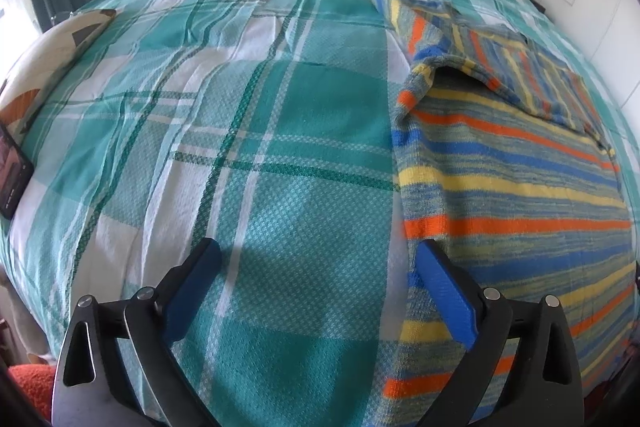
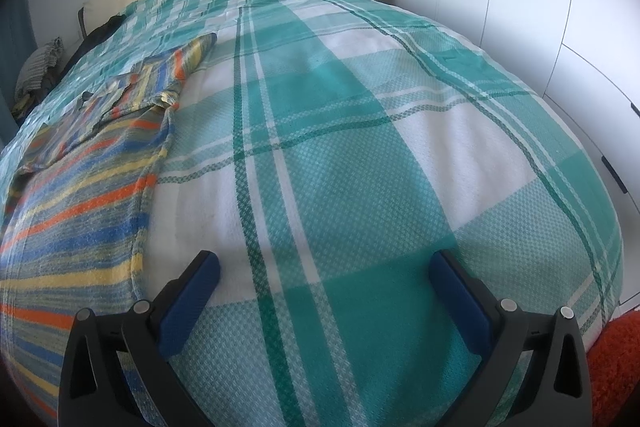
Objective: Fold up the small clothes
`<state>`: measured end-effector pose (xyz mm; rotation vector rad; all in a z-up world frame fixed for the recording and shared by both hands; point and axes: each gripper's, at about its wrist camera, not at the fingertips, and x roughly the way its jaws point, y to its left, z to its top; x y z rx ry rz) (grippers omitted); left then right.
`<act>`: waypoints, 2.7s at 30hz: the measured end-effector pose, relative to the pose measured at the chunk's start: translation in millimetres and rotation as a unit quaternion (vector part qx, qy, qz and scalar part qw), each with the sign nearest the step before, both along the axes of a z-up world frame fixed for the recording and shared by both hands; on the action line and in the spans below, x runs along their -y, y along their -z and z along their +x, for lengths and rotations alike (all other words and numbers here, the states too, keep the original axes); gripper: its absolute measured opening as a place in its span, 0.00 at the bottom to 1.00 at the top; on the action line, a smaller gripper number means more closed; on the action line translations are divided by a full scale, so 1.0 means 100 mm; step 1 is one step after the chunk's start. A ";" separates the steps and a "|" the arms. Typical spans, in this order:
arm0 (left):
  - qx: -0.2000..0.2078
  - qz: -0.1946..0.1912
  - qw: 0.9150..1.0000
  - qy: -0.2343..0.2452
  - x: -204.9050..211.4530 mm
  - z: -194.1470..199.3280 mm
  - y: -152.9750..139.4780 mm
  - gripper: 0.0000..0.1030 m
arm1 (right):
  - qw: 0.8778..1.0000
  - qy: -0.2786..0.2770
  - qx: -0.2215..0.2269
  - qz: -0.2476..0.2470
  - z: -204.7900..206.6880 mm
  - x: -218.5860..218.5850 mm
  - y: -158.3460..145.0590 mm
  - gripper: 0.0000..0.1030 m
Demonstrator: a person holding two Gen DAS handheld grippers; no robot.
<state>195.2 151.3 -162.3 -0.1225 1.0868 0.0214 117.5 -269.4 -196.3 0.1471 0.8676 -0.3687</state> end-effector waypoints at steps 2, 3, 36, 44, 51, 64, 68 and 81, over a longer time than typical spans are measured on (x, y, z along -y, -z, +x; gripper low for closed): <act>0.000 0.005 1.000 0.000 0.02 0.00 0.00 0.96 | 1.000 -0.004 0.001 0.000 -0.01 0.00 0.01 1.00; 0.000 0.007 1.000 0.001 0.02 -0.01 0.00 0.96 | 1.000 -0.005 0.002 -0.001 -0.01 0.00 0.01 1.00; -0.006 0.002 1.000 0.002 -0.01 -0.03 0.00 0.96 | 1.000 -0.002 -0.006 -0.001 -0.03 0.00 0.00 1.00; 0.037 -0.038 0.996 0.069 -0.06 0.26 -0.28 0.96 | 1.000 0.001 -0.007 -0.002 -0.02 0.00 0.01 1.00; 0.060 0.088 0.980 0.166 0.61 0.88 -0.22 0.85 | 1.000 0.000 -0.006 -0.002 -0.02 0.01 0.01 1.00; 0.046 0.111 0.985 0.126 0.38 0.80 -0.02 0.61 | 1.000 0.000 -0.004 -0.001 -0.02 0.01 0.02 1.00; 0.052 0.030 0.989 0.136 0.06 0.69 -0.29 0.89 | 1.000 0.001 -0.007 0.001 -0.02 0.01 0.02 1.00; -0.065 -0.071 0.990 0.101 0.40 2.12 -0.01 0.08 | 1.000 0.005 -0.007 -0.010 0.01 -0.01 0.02 1.00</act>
